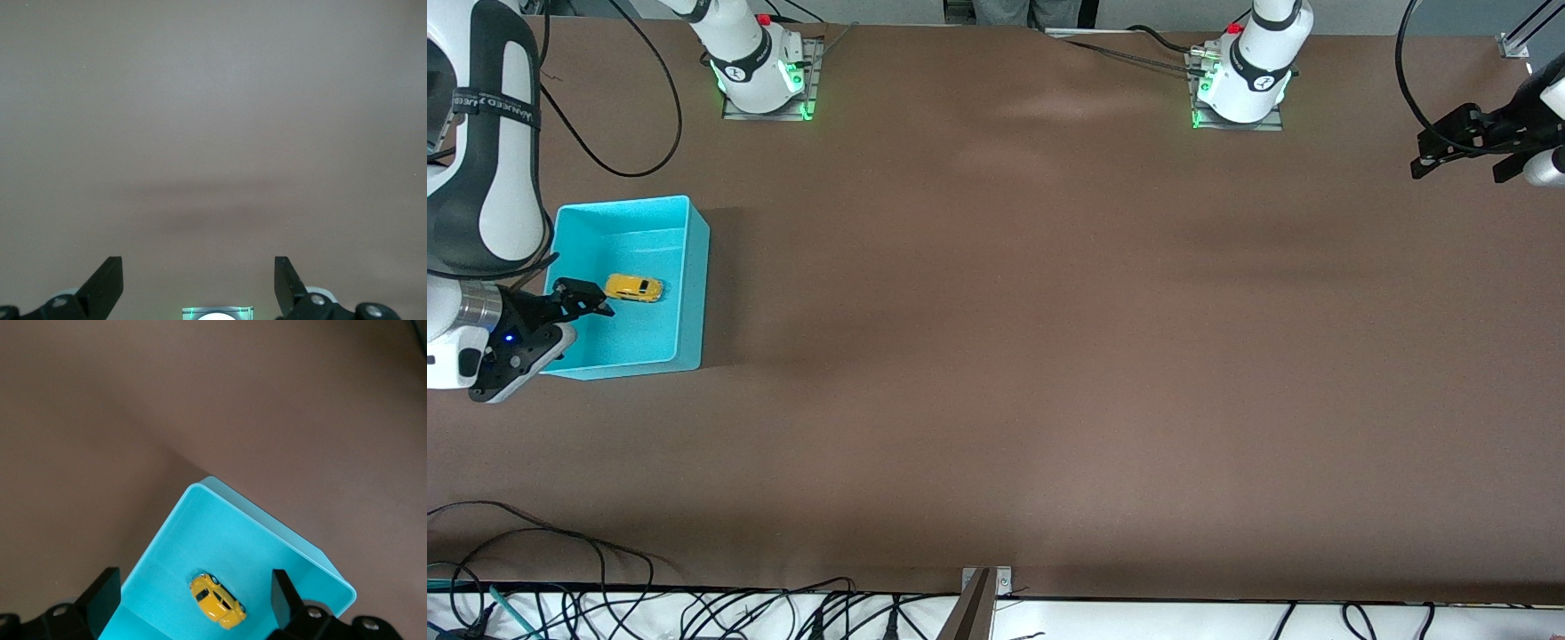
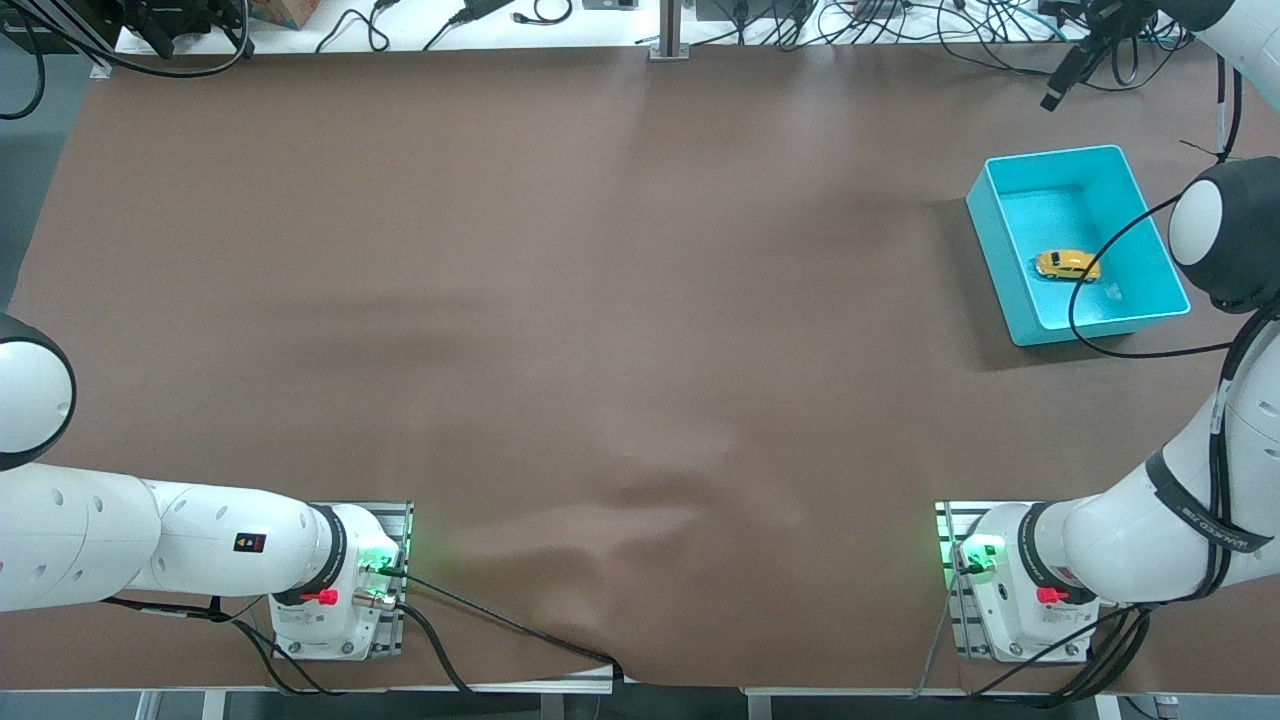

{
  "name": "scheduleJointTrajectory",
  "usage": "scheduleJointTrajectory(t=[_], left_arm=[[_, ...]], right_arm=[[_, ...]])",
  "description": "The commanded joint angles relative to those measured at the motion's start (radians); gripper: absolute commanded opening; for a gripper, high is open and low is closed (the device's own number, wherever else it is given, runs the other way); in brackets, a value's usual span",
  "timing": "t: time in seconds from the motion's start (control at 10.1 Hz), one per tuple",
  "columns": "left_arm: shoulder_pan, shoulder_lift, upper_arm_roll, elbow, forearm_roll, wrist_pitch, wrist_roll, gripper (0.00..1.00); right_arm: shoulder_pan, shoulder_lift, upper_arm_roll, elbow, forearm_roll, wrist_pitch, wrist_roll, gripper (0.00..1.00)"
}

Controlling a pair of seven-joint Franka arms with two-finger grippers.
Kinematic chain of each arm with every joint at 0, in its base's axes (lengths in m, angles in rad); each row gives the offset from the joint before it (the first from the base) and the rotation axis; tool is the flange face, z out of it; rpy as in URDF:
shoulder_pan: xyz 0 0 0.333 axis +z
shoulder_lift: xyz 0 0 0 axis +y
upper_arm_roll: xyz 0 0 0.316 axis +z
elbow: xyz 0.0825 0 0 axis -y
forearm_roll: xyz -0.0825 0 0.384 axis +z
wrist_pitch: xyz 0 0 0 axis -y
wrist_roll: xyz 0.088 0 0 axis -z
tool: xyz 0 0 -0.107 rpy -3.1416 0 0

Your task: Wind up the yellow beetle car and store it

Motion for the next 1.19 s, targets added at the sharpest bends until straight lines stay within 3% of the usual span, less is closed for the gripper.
scheduleJointTrajectory(t=[0.0,0.6,1.09], left_arm=[[0.006,0.016,-0.003,0.035,0.010,-0.007,0.022,1.00],[0.006,0.016,-0.003,0.035,0.010,-0.009,0.022,1.00],[0.007,0.016,-0.003,0.035,0.010,-0.009,0.022,1.00]], right_arm=[[0.018,0.009,-0.003,0.041,0.009,-0.028,0.177,1.00],[0.061,-0.029,-0.005,0.042,0.009,-0.030,0.651,1.00],[0.070,-0.071,-0.003,0.041,0.004,-0.096,0.789,1.00]])
